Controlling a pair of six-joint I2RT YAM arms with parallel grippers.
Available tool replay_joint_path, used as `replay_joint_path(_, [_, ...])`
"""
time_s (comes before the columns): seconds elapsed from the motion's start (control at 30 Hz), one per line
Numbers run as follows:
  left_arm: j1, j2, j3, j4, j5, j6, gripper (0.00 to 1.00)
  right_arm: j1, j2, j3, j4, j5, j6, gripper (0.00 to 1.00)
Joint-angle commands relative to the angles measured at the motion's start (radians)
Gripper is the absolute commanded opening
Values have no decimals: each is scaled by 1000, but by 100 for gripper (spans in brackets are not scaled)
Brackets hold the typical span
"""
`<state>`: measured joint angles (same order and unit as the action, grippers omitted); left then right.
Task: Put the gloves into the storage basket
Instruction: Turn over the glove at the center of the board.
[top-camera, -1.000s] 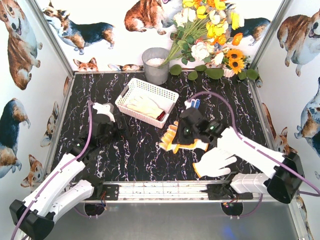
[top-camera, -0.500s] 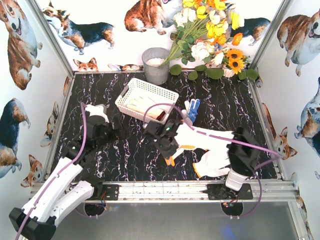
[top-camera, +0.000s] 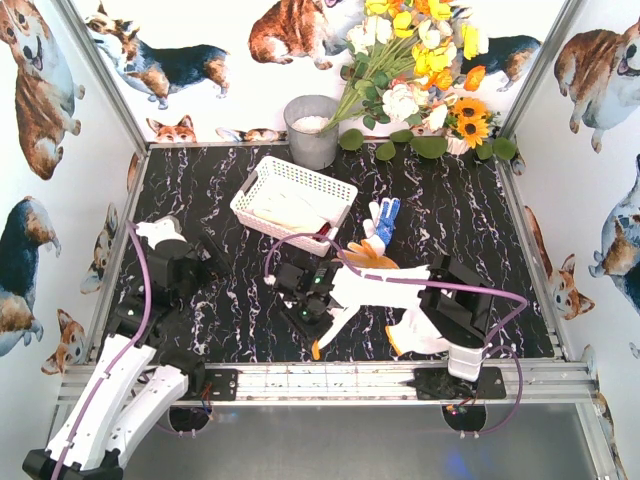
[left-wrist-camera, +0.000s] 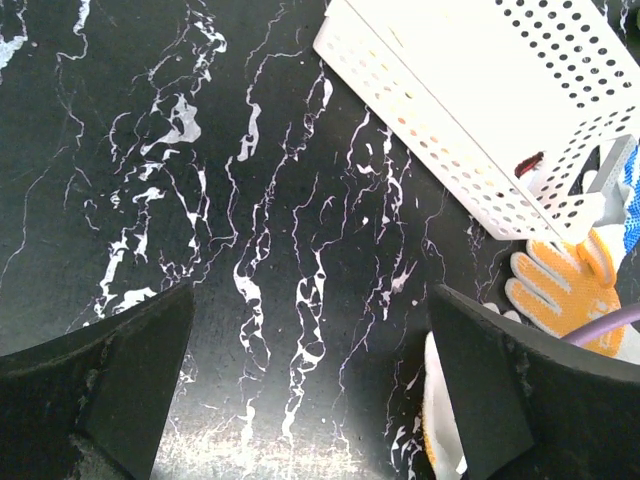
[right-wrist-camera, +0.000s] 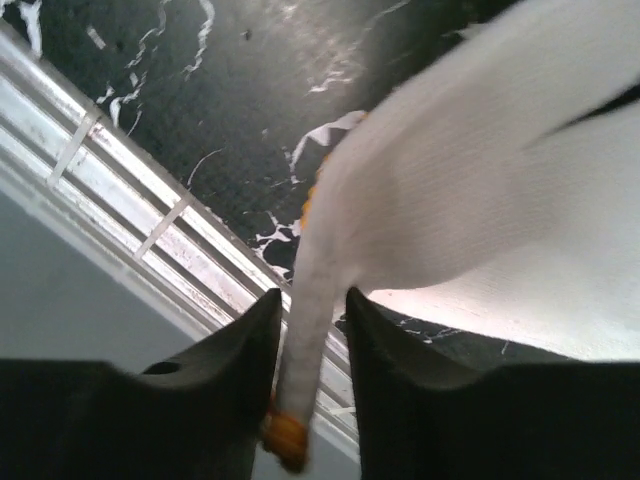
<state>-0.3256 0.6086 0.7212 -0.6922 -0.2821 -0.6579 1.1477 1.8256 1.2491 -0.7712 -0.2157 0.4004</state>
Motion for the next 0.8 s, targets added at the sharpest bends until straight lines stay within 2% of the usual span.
replay_joint_path(0.0, [10, 24, -9, 45, 50, 35, 94, 11, -62, -26, 109, -89, 21, 45])
replay_joint_path(0.1, [10, 54, -11, 65, 104, 68, 94, 6, -134, -50, 117, -94, 42, 66])
replay_joint_path(0.2, [10, 102, 0, 80, 177, 108, 94, -25, -220, -82, 113, -96, 80, 75])
replay_joint_path(0.33, [10, 186, 11, 97, 305, 156, 93, -149, -357, -144, 107, -128, 136, 85])
replay_joint_path(0.47, [9, 263, -5, 116, 486, 180, 89, -332, -484, -226, 87, -128, 241, 85])
replay_joint_path(0.57, [-7, 304, -54, 148, 574, 128, 85, -443, -540, -313, 95, -124, 345, 82])
replay_joint_path(0.7, [-74, 349, -142, 241, 628, 37, 79, -526, -567, -438, 125, -151, 475, 75])
replay_joint_path(0.77, [-108, 371, -176, 287, 631, 6, 73, -535, -577, -502, 161, -152, 535, 72])
